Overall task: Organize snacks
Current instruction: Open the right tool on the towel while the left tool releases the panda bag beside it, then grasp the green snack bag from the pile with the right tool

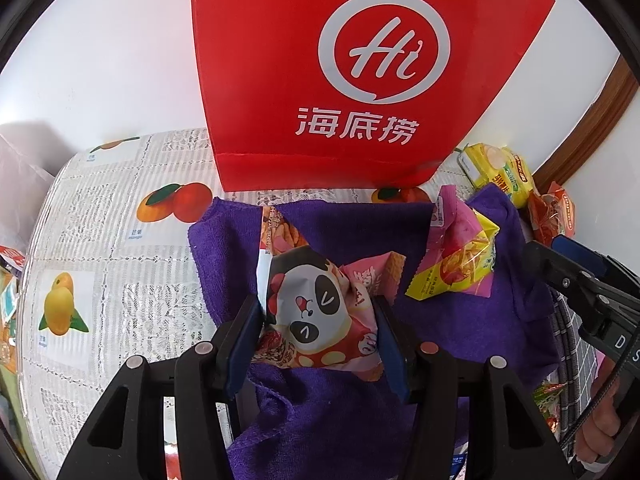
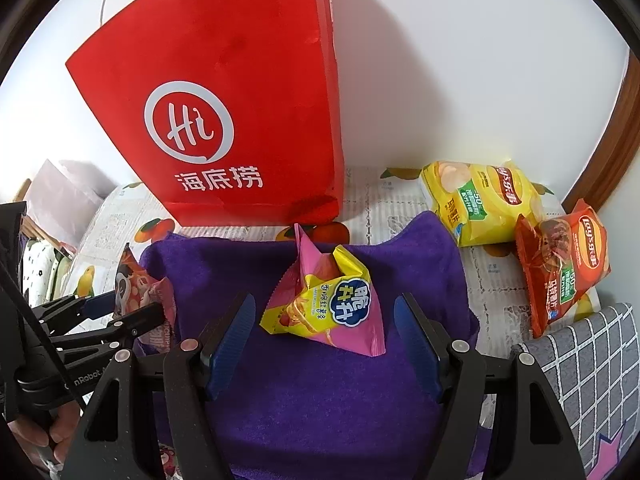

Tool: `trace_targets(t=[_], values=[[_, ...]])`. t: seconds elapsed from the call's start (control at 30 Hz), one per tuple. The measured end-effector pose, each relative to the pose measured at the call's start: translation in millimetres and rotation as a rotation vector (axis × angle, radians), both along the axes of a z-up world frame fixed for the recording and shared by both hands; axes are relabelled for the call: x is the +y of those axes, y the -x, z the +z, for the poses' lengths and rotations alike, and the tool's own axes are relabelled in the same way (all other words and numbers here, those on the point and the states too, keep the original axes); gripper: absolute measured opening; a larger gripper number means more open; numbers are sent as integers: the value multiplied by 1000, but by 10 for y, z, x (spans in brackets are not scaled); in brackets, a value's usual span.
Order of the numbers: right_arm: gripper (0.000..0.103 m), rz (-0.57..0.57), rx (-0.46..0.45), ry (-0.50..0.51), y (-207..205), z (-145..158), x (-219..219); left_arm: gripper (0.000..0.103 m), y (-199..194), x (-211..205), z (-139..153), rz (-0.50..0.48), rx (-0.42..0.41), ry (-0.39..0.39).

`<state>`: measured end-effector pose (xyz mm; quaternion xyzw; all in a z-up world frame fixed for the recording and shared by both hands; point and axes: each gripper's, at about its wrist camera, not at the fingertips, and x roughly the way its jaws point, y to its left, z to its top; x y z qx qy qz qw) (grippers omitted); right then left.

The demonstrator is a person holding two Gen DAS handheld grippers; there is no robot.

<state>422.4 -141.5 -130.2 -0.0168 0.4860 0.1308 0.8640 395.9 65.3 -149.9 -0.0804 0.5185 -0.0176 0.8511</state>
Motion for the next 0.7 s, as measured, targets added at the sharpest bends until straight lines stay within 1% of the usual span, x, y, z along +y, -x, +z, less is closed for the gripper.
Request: trace_targets(t=[0.17, 0.2, 0.23, 0.33, 0.63, 0.7], values=[[72, -1, 2, -19, 17, 25, -1, 55, -4, 9, 18, -10, 4, 23], [72, -2, 0, -22, 24, 31, -2, 60, -3, 11, 32, -15, 2, 26], [72, -4, -2, -25, 32, 42, -3, 67, 2, 11, 51, -18, -3, 26], [72, -11, -22, -41, 70, 91, -19, 73, 37, 3, 143, -17, -43, 7], [72, -62, -84, -70, 229, 290, -137, 74, 89, 99, 321, 0, -77, 20], [72, -65, -115, -50, 344, 329, -167, 74, 98, 107, 348, 4, -78, 20]])
